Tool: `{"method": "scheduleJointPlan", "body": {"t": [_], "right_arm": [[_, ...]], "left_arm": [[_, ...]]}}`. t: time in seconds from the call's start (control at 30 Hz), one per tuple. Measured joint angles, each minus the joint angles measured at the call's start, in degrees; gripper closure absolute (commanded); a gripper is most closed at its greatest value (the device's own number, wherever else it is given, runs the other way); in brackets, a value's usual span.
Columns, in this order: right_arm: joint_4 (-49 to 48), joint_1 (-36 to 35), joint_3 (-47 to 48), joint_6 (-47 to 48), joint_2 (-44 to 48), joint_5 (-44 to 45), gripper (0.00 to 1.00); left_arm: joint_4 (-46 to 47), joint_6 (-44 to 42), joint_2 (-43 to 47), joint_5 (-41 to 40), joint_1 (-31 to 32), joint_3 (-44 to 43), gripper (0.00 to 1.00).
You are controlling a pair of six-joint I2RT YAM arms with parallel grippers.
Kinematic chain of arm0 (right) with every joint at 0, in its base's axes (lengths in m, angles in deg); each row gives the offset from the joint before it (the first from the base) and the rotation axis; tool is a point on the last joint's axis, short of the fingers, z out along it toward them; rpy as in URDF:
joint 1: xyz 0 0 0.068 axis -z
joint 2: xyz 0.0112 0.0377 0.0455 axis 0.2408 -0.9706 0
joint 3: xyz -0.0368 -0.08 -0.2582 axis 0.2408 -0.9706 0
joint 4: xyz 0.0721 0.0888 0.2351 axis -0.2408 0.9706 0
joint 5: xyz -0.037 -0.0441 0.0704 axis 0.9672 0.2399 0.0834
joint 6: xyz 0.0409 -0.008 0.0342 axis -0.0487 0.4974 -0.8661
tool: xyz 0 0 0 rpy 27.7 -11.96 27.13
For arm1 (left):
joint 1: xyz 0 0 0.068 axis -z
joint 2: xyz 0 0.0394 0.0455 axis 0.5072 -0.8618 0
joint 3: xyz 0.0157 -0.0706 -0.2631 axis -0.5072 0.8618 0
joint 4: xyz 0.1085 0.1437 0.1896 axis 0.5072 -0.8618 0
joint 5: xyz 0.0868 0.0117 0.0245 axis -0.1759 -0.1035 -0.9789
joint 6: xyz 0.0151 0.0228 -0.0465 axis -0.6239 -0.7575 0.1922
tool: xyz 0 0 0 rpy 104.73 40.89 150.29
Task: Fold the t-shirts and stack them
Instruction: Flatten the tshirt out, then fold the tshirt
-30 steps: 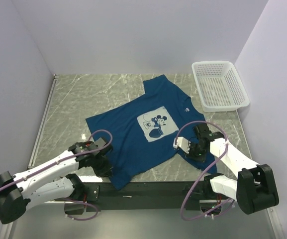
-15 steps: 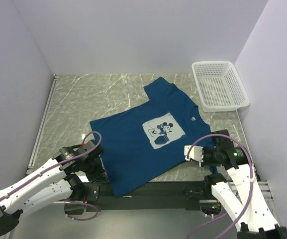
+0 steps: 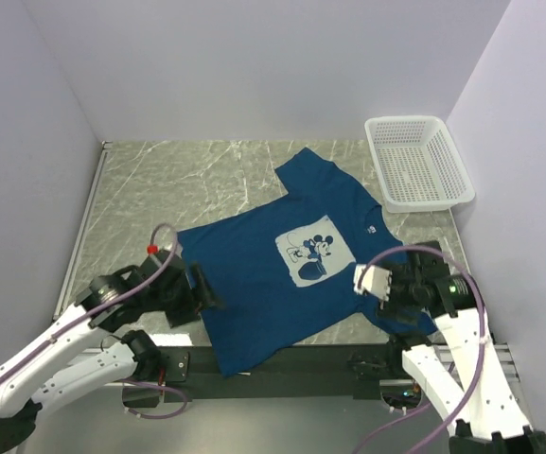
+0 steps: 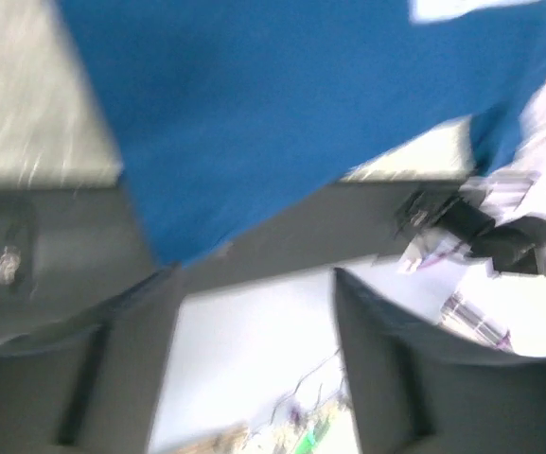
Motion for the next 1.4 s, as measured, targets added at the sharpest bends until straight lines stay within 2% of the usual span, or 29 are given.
{"method": "scheduleJointPlan", "body": {"t": [0.07, 0.13, 0.23, 0.37, 0.53, 0.77, 1.4], "right_arm": [[-2.1, 0.1, 1.9, -4.1, -3.3, -3.4, 0.16], [-4.9, 0.1, 5.2, -9.1, -9.7, -9.7, 0.16], [-11.0, 0.2, 9.0, -15.3, -19.8, -21.6, 0.21], [-17.5, 0.2, 9.4, -21.9, -31.2, -36.3, 0.34], [-23.1, 0.2, 8.7, -28.6, -33.6, -41.3, 0.36], [-31.2, 0.2, 6.7, -37.1, -27.4, -39.8, 0.36], [-33.4, 0.2, 6.7, -39.8, -28.6, -38.7, 0.36]], "left_arm": [[4.3, -2.6, -2.9, -2.5, -1.9, -1.5, 0.21], [11.4, -7.9, -7.6, -3.7, -7.7, -2.4, 0.19], [23.6, -15.6, -14.5, -2.3, -22.5, -1.2, 0.24], [37.4, -23.6, -23.1, 2.1, -41.0, 2.7, 0.33], [45.0, -30.2, -37.3, 5.9, -50.0, 1.9, 0.37], [48.6, -34.8, -47.1, 11.0, -55.9, 1.5, 0.41], [47.8, -38.9, -61.0, 15.3, -55.2, -9.6, 0.61]]}}
